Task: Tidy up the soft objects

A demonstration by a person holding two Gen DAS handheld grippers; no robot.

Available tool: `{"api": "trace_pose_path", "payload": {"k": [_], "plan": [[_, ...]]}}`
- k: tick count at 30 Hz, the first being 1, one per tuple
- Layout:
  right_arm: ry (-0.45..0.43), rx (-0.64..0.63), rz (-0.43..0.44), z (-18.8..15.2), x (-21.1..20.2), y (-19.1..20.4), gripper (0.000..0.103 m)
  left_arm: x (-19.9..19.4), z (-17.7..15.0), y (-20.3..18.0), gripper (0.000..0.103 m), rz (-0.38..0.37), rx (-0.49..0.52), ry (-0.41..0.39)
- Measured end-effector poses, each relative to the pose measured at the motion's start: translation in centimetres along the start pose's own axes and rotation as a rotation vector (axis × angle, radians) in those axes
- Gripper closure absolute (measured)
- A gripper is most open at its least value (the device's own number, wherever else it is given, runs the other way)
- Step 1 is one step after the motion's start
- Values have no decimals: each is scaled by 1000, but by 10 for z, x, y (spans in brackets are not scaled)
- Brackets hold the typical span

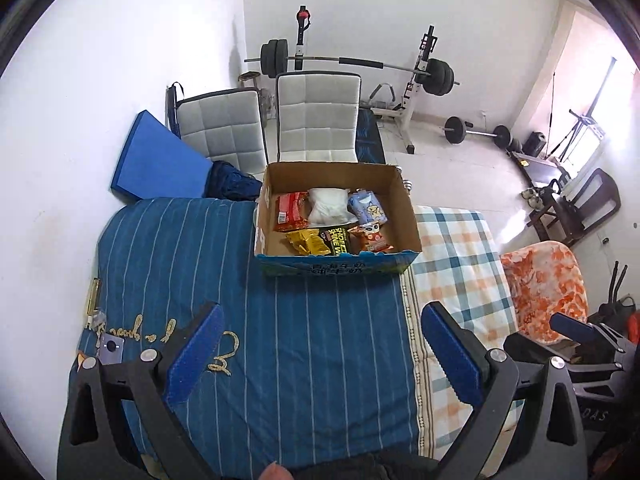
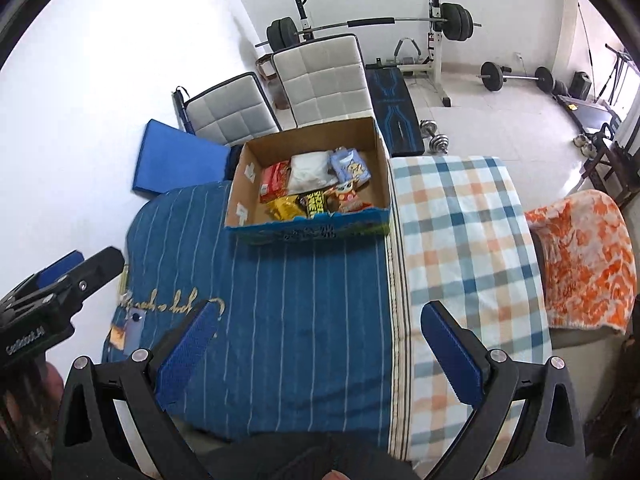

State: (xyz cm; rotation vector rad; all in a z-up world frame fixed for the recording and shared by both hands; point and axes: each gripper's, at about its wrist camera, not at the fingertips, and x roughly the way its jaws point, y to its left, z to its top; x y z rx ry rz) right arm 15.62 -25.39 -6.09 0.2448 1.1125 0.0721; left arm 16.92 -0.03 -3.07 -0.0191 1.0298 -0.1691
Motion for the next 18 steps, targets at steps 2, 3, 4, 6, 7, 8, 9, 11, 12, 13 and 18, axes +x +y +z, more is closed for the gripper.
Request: {"api": "trace_pose_path", "payload": {"k": [2,3,4,6,7,8,9,11,12,13,18], "plan": [[-14,-6,-10,-4,-10,1,0,-6,-3,0,2,-6,-5,-7],[-22,-11,-17,-5,-14,1,0,-10,-3,0,2,-8,-7,-13],[-36,-16,-25,-6,-20,3,0,-12,-4,0,2,-6,-8,-17],[-73,-31,-49,-5,-32,5,0,-16,-3,0,2,1,-11,-29],[-88,-41,-64,-3,-35,6,0,-18,-2,0,2,3,-13,-35],[-112,-51,-82,-2,-41,8,0,-20,-2,0,2,7,-15,-43],[-136,-57,-98,-1,-46,9,0,-23,-1,0,2,9,-17,-53],[-162,-67,-119,3,-54,12,0,-28,-1,0,2,19,-17,-75],[-173,-69,-124,5,-57,13,0,-31,0,0,2,22,-17,-81],[-179,-69,-128,6,-59,14,0,-33,0,0,2,21,-18,-87],[-190,-77,-135,14,-64,15,0,-42,3,-2,2,42,-16,-111]]}}
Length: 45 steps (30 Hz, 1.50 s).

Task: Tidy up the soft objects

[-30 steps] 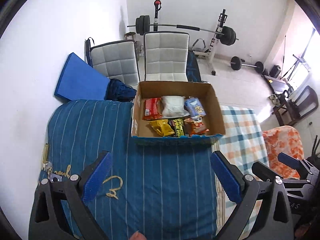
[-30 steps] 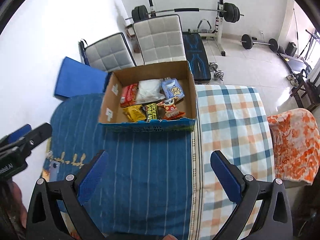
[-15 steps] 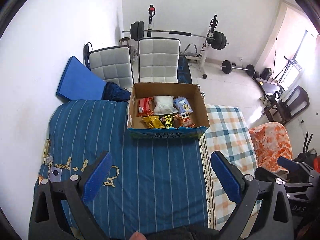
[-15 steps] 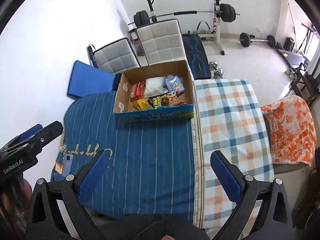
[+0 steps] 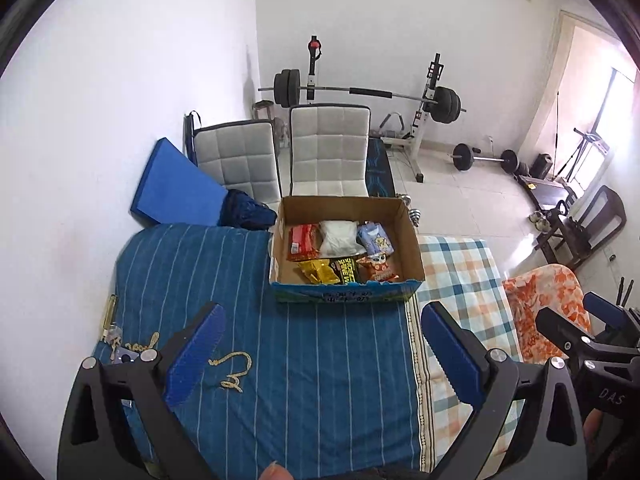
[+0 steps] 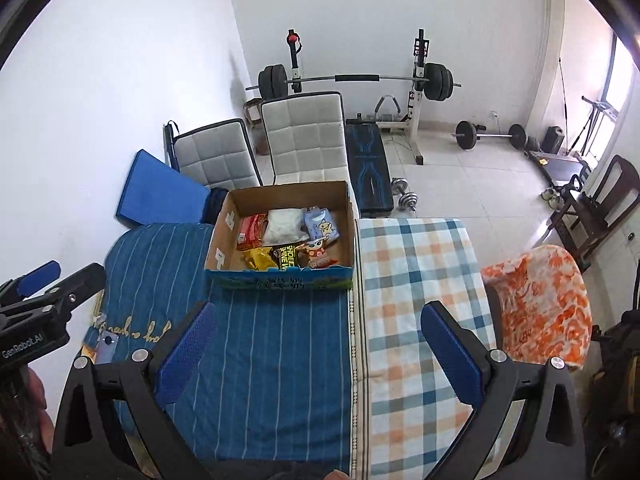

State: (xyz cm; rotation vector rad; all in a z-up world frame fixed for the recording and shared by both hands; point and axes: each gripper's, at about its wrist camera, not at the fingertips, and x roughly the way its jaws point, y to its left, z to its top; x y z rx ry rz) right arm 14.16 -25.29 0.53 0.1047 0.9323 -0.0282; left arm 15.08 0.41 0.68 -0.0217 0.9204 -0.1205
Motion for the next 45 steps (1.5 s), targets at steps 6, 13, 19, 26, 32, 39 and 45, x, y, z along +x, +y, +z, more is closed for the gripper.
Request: {"api": "trace_pose_path", "payload": {"k": [6,13,19,26,32,39,45], "plan": [[-13,-19,-5,7,0,5,0,-8,5,0,2,12,-1,-30],[-42,-26,-11,13,-5,10,0,-13,6,0,2,12,4,-46],[-73,-43,-20,16,-15,17,0,-16,5,-1,2,16,5,-48],[-79,-45,-26,17,-20,22,0,-18,4,2,2,16,-3,-51],[-77,-30,-32,20,-22,21,0,-18,2,5,2,33,-9,-45],[-76,-27,-41,19,-21,18,0,-15,1,7,2,50,-17,-41],[-67,-12,-51,19,-13,11,0,-13,3,10,2,64,-27,-51]]}}
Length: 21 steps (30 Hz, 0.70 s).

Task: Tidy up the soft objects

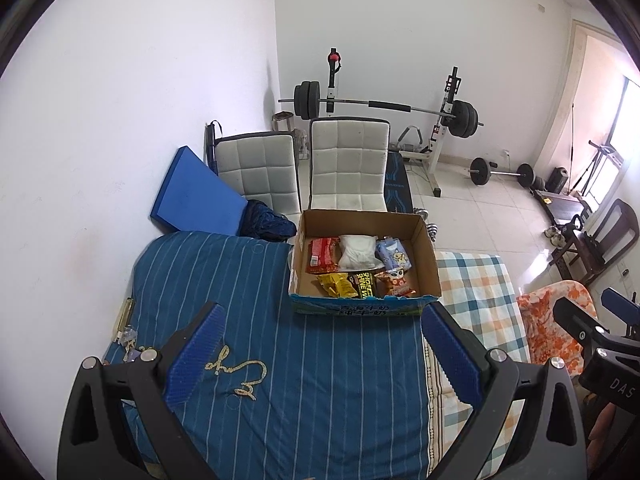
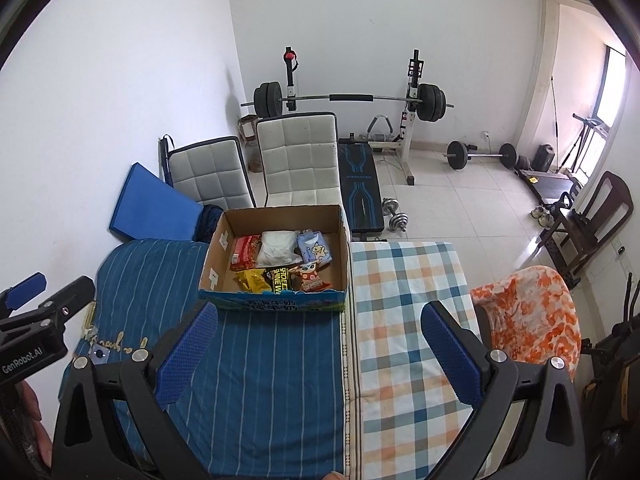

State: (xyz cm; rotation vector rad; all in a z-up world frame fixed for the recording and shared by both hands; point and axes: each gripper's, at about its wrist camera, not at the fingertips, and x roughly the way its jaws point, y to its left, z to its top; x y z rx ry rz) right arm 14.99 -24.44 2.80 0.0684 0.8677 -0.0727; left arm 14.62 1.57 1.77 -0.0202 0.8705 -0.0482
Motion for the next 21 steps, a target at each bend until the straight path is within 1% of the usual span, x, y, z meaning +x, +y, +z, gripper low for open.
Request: {"api": "trace_pose_path", "payload": {"k": [9,21], "plan": [[7,9,-17,0,13,-4,0,10,4,0,2,12,-3,3],[20,7,-19,-5,28,-6,0,21,1,1,2,24,-6,17]]}}
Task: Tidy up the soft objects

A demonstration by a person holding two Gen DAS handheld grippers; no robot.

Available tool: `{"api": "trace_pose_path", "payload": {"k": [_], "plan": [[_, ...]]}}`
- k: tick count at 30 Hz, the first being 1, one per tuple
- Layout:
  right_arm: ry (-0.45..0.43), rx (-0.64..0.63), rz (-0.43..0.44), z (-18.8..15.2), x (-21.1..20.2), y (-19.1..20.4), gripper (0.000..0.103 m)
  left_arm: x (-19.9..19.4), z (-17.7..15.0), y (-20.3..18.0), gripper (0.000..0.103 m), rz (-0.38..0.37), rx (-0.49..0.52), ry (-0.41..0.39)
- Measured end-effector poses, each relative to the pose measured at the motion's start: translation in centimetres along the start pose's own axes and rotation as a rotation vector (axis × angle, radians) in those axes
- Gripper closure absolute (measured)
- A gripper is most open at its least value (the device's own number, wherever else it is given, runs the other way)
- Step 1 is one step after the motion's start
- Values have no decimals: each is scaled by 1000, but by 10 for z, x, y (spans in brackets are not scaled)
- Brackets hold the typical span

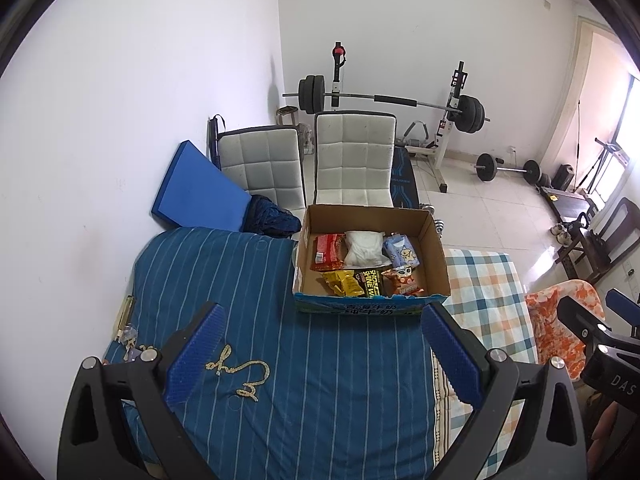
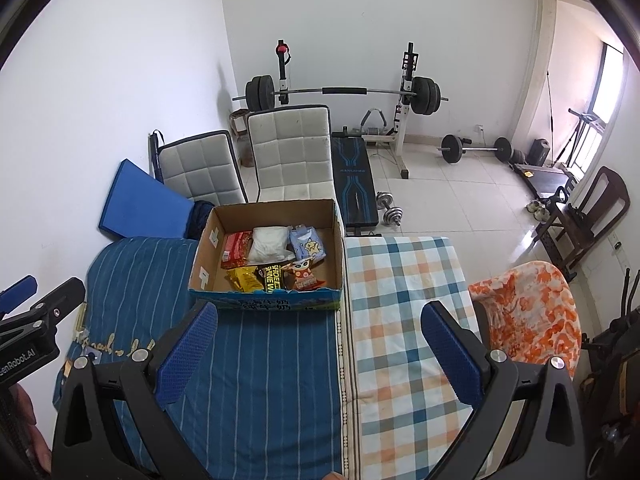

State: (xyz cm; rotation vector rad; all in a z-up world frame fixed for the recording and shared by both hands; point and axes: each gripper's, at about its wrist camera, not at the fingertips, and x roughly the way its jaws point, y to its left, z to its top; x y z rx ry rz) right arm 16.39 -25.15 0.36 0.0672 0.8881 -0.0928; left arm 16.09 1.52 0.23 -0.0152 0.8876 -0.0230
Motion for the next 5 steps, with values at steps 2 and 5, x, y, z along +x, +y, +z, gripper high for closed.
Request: {"api": "trace_pose_path", "payload": {"k": [2,5], "plan": [[-2,0,-1,0,0,0,0,1,-1,0,2,3,-2,-2],[-3,3,-1,1,-1,0,0,2,-3,0,2,3,0,2]]}}
